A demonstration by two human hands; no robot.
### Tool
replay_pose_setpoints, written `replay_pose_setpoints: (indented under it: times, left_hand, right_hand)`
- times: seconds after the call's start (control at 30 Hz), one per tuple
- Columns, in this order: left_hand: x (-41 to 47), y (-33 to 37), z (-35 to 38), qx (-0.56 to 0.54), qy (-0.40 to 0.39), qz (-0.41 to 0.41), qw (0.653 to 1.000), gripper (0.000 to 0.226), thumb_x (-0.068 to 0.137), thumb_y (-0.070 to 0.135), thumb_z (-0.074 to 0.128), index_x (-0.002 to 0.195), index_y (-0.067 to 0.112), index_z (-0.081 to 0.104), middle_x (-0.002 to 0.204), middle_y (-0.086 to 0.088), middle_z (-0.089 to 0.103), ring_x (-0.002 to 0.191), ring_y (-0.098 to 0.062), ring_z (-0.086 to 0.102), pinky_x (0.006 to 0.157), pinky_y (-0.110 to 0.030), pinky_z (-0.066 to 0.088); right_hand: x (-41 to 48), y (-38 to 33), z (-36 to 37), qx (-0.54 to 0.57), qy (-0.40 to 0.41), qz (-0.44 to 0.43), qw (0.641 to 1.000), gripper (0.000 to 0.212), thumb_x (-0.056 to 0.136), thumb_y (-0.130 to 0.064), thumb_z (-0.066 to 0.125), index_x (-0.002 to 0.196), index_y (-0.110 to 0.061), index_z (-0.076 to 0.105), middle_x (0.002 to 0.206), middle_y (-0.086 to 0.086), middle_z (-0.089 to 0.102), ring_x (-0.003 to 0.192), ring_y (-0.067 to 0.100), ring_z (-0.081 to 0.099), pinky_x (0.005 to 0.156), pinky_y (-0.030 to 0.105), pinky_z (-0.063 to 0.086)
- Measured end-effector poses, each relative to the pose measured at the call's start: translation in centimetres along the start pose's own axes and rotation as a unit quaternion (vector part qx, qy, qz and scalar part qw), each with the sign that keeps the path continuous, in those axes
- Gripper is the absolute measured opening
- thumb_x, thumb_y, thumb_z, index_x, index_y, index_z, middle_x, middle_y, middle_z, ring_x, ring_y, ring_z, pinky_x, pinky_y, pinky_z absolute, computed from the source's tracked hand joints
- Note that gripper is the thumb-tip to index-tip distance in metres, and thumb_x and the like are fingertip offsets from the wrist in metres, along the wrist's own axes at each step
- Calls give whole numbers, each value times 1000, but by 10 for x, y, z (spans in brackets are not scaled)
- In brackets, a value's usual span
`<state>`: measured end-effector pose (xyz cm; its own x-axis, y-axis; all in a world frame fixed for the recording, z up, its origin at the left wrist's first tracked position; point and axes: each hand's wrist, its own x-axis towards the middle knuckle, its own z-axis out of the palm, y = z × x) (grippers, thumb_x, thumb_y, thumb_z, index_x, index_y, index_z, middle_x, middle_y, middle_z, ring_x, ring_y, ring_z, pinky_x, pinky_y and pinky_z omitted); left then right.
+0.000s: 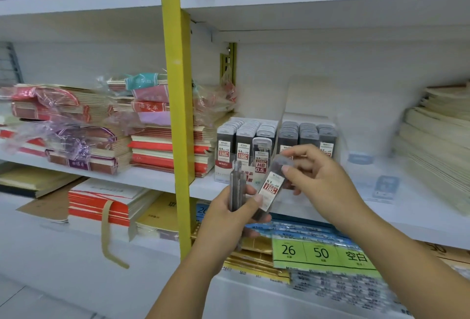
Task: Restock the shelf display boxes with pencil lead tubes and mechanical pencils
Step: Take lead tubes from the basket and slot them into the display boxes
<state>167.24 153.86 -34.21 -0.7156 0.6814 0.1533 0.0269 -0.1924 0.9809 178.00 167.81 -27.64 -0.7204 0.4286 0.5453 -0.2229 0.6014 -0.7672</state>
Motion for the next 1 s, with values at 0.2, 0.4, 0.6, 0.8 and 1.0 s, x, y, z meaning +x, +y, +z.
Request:
replay_pose_setpoints:
  times: [0.2, 0.4, 0.6, 0.8, 1.0]
  left_hand:
    - [7, 0, 11, 76, -17, 56, 995, 12, 91, 47, 67, 97, 41, 60, 60, 11, 61, 49, -4, 55, 48, -19, 48]
    - [14, -2, 22, 40, -58, 33, 997, 6, 95, 46, 57, 91, 48, 61, 60, 9, 52, 54, -8, 49, 50, -23, 43]
    - [17, -8, 23, 58, -83, 38, 994, 11, 96, 44, 58, 100, 35, 61, 69, 11, 67, 63, -5, 61, 61, -20, 49]
    - [14, -4, 23, 23, -47, 35, 998, 27, 86, 43, 74, 109, 33, 64, 93, 12, 78, 76, -7, 74, 60, -14, 53]
    - [8, -1, 24, 22, -49, 50, 997, 26, 81, 45, 80, 104, 43, 68, 97, 8, 78, 80, -11, 75, 63, -14, 55]
  right_hand:
    - [23, -26, -74, -94, 182, -151, 967, 25, 94, -15, 58, 97, -39, 54, 87, -9, 70, 82, 20, 67, 70, 33, 56]
    - [52, -19, -81, -343, 84, -142, 925, 26, 90, -15, 62, 100, -37, 53, 86, -23, 57, 77, -2, 58, 67, 5, 38]
    - [60, 0, -74, -395, 7, -61, 917, 19, 85, -29, 70, 96, -38, 58, 93, -16, 56, 83, -2, 49, 69, 17, 36]
    - [45, 7, -58, -511, 98, -120, 846, 31, 89, -32, 62, 119, -26, 67, 98, -10, 44, 99, 11, 32, 85, 26, 28]
    - [0, 3, -17, -85, -58, 19, 994, 25, 87, -40, 64, 110, -48, 61, 94, -22, 67, 89, -3, 61, 75, 9, 47]
